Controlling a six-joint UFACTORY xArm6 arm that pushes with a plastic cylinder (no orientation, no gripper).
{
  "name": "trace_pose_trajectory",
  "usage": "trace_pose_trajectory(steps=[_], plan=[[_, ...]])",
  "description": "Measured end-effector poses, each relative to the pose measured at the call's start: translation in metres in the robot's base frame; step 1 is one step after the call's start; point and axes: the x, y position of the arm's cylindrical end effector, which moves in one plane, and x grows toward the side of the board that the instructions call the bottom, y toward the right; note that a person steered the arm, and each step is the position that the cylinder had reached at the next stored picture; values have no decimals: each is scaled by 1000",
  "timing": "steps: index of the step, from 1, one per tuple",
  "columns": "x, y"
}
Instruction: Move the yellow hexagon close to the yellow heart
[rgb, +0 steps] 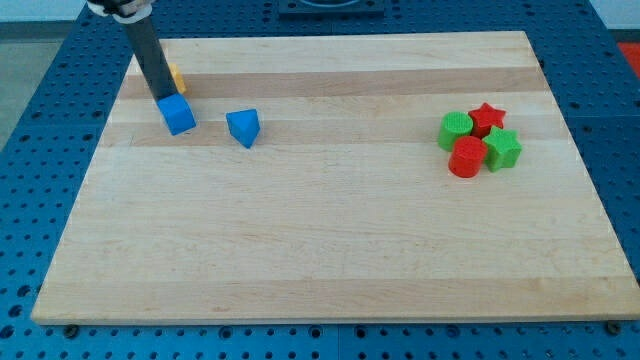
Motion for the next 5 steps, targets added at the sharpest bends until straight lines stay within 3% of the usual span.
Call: trace_pose_trajectory(steps=[1,2,5], plan=[[-31,-32],[-33,-47],[-7,-3]])
